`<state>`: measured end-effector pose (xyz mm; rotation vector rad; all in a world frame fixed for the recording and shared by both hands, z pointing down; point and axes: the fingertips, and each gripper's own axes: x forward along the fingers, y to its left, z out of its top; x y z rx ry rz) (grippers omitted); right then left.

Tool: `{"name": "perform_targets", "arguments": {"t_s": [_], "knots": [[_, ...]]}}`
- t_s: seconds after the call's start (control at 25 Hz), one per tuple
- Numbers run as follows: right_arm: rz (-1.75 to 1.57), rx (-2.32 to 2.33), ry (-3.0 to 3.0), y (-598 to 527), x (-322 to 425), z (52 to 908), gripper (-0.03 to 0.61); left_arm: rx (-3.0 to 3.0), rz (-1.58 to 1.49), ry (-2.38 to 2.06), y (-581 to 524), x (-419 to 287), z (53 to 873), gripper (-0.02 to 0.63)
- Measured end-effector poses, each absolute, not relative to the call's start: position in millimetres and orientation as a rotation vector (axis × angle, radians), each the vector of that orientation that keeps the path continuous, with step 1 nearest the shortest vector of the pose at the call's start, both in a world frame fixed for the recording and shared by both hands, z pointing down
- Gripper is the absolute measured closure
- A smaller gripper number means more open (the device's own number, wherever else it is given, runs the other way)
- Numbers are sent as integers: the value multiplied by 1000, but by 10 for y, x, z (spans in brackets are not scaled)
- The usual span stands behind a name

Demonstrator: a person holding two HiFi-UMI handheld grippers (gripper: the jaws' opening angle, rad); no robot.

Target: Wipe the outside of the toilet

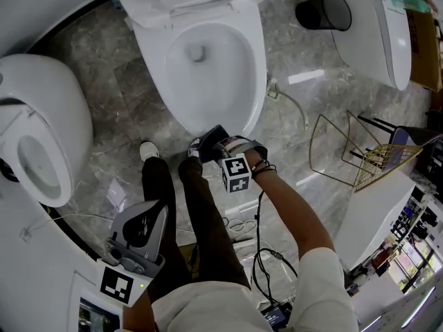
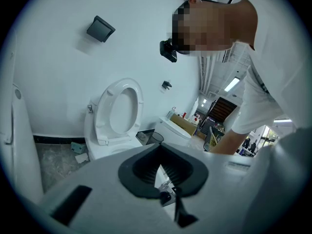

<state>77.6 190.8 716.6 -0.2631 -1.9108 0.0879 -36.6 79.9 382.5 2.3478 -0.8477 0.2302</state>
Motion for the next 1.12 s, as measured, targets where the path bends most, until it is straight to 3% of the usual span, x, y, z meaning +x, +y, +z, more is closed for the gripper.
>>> {"name": "perform_targets", "arguments": {"t_s": [1.12], "knots": [[386, -164, -1863, 1971, 1580, 7221, 523, 2369, 256, -790, 800, -49, 3861, 615]]}}
